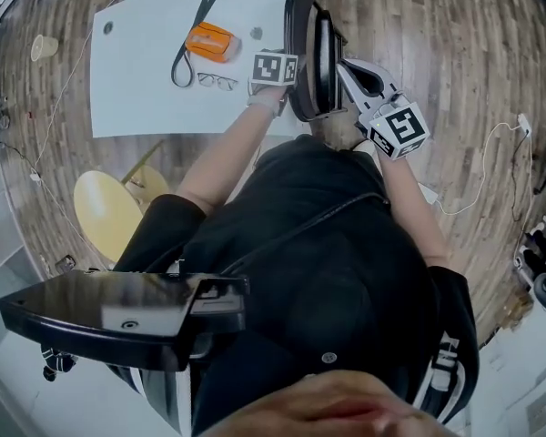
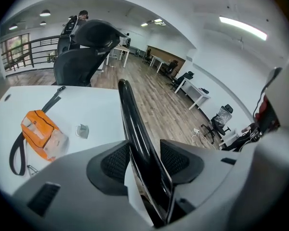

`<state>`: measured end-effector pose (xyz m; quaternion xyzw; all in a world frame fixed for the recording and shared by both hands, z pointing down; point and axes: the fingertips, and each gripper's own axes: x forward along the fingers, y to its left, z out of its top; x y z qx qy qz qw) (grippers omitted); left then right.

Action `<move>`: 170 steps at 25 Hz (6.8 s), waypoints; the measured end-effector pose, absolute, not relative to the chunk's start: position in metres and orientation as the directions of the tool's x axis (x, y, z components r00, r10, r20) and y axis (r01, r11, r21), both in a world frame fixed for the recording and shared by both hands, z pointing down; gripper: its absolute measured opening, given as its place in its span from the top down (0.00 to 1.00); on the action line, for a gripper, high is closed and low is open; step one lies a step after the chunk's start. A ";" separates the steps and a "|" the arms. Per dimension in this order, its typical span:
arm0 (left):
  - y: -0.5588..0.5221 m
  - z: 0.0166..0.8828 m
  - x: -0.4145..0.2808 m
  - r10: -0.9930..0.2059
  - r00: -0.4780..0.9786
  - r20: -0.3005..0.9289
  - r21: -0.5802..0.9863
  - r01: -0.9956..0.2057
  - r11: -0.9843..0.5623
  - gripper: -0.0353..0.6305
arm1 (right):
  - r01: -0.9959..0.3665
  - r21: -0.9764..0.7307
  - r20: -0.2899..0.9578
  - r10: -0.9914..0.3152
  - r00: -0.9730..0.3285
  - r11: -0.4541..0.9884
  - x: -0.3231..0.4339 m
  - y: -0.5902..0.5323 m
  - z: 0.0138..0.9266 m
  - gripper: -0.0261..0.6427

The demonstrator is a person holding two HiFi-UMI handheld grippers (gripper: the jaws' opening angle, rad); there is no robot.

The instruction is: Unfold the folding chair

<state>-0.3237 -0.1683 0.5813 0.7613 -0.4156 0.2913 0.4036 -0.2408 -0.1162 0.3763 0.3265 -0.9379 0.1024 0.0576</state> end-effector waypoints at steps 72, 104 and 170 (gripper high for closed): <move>-0.171 0.561 -0.210 -0.431 0.517 0.739 0.442 -0.856 -0.269 0.76 | -0.892 -0.346 0.845 -0.316 -0.431 0.293 -0.158 -0.136 0.788 0.64; -0.169 0.590 -0.160 -0.446 0.497 0.745 0.457 -0.866 -0.202 0.79 | -0.685 -0.688 0.635 -0.259 -0.728 0.239 0.056 -0.145 0.838 0.65; -0.165 0.720 -0.063 -0.333 0.701 0.631 0.644 -0.713 -0.279 0.73 | -0.430 -0.903 0.404 -0.281 -0.870 0.032 0.359 -0.141 1.109 0.56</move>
